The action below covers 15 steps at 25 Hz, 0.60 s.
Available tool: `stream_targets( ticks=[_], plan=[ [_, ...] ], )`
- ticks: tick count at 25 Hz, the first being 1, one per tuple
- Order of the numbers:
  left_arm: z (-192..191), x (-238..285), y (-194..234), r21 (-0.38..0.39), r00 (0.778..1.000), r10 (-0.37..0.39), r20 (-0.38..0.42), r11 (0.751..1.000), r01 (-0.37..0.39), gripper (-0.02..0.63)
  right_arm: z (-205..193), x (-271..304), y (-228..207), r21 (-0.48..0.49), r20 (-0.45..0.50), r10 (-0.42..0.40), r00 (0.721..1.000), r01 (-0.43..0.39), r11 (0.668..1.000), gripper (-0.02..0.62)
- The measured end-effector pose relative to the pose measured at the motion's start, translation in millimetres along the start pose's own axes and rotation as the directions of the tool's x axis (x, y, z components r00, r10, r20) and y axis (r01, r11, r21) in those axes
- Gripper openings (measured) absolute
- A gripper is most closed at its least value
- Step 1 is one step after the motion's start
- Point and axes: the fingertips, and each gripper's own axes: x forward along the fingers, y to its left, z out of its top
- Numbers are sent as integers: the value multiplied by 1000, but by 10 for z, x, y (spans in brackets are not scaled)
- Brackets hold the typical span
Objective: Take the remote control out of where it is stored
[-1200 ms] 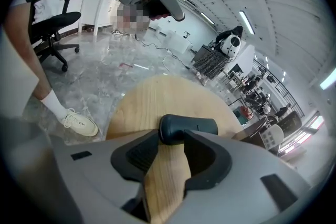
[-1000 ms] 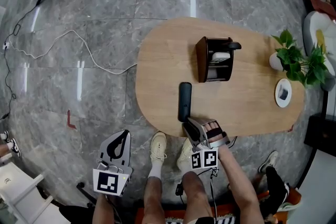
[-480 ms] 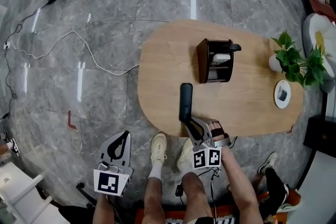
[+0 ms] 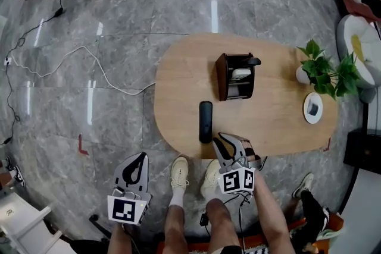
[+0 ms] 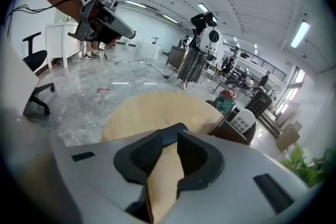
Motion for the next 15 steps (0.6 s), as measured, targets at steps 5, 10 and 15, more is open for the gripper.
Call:
stream_targets(
  ticks=[5, 10, 15],
  plan=[
    [226, -22, -58, 14, 1000, -11, 25, 1000, 10, 5, 113, -205, -277, 74, 12, -75, 997, 74, 994, 69],
    [480, -35, -96, 36, 998, -18, 52, 999, 16, 5, 263, -439, -572, 162, 25, -159, 987, 153, 975, 17],
    [741, -38, -209, 57, 997, -35, 71, 998, 31, 5, 381, -662, -828, 267, 40, -221, 974, 203, 942, 8]
  ],
)
